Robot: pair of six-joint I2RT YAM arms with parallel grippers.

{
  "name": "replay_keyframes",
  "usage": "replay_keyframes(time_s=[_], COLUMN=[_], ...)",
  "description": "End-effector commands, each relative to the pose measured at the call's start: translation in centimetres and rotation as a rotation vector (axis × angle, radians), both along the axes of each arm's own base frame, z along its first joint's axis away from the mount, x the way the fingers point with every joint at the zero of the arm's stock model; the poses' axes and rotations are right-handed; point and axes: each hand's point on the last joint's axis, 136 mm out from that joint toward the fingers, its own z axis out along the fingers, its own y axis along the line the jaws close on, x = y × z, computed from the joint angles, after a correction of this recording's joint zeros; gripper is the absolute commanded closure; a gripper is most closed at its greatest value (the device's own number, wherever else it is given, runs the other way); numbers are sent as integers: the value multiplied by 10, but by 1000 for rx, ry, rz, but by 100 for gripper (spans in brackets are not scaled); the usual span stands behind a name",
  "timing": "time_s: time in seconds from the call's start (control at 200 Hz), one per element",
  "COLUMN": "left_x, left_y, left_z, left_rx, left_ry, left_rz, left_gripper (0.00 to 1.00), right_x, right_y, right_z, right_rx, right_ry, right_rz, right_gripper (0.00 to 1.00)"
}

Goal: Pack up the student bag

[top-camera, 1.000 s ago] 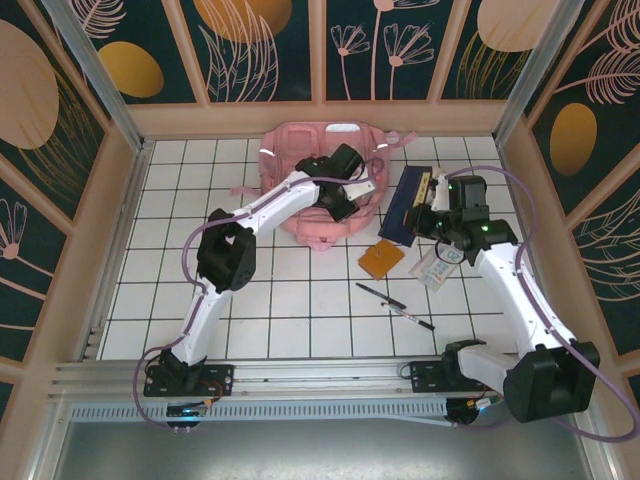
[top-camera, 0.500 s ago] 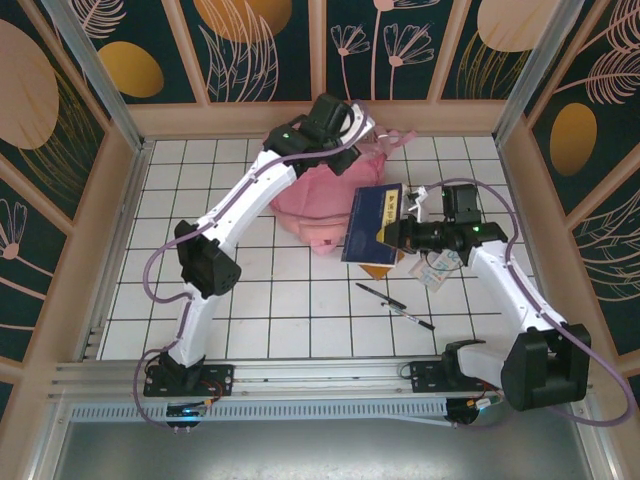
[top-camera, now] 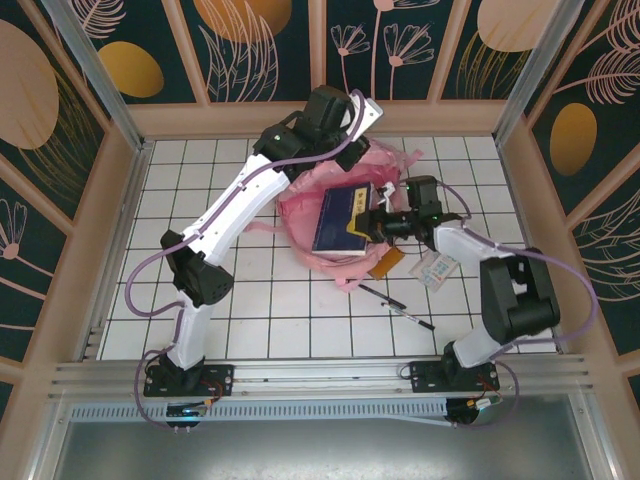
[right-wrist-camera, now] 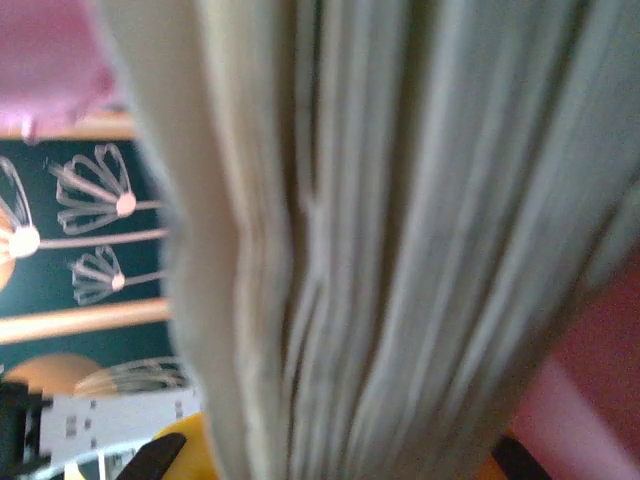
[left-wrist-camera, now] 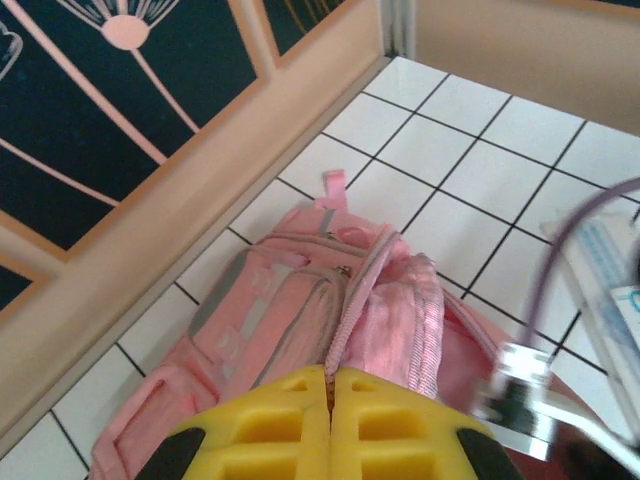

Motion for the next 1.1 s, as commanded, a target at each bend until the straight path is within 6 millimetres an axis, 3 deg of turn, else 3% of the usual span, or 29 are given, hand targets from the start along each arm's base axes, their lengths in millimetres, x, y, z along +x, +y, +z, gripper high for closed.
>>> replay_keyframes(time_s=[0.0,0.22,0.335,0.606,0.876,0.976,1.096], left_x=[-15,-24,-22,-17,-10,-7,-3], left_y=[-2,-9,-6,1,13,13,13], left_z=[80,75,71,53,46,43,42], left_rx=[-200,-204,-191,-167,-154,-151,-155], left_ry=[-112,-90,-92,-91,-132,-135,-134], left_rz=[-35,-67,-53,-5,62,74,92], left_gripper=[100,100,100,100,100,100,100], right_x=[45,80,101,134,113,94,63], right_y=[9,18,2,-19,-43,-54,-49], right_z=[9,-33,-45,-49,-37,-33,-32], right_rx=[24,-77,-213,-380,-564,-598,-569], right_ry=[-89,-74,-112,-201,-368,-402,-434], right_rz=[-76,-105,-210,-336,-382,-378,-291], right_gripper=[100,97,77,57,49,49,46])
